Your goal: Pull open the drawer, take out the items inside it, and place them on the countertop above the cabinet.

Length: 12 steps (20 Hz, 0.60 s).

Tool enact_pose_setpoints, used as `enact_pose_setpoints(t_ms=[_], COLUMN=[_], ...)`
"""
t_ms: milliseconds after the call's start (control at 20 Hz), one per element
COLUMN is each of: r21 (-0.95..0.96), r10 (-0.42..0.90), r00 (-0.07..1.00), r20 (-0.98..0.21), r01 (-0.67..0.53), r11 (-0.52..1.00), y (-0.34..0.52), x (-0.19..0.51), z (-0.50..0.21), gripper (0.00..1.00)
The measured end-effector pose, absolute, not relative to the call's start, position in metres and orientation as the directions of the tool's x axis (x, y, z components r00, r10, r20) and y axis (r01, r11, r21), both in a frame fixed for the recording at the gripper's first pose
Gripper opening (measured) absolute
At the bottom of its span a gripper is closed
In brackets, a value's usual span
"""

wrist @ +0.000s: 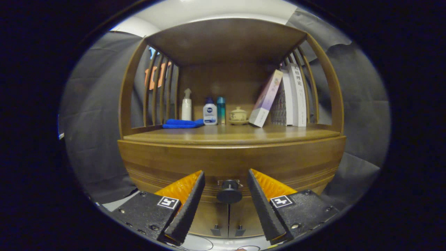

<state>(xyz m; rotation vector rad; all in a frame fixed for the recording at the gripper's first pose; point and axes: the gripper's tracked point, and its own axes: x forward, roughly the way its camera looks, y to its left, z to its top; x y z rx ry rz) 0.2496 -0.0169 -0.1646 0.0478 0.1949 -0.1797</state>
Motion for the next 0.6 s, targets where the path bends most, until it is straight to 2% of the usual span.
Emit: enact_pose_setpoints(t_ms=[200,450,600], r21=[0.053,0.069,0.064], r10=[-0.195,-0.207,-0.214], r00=[0.949,0.949,0.944], r20=[-0.247,-0.239,-0.252], r01=[0.214,0.230,0.237], r11=[0.975,0.971,0.969], y=[-0.021,-0.022,-0.024], x=[0.256,0.261,0.260], z=[-0.191,-0.194,-0.196], gripper=[0.69,0.53,0.47])
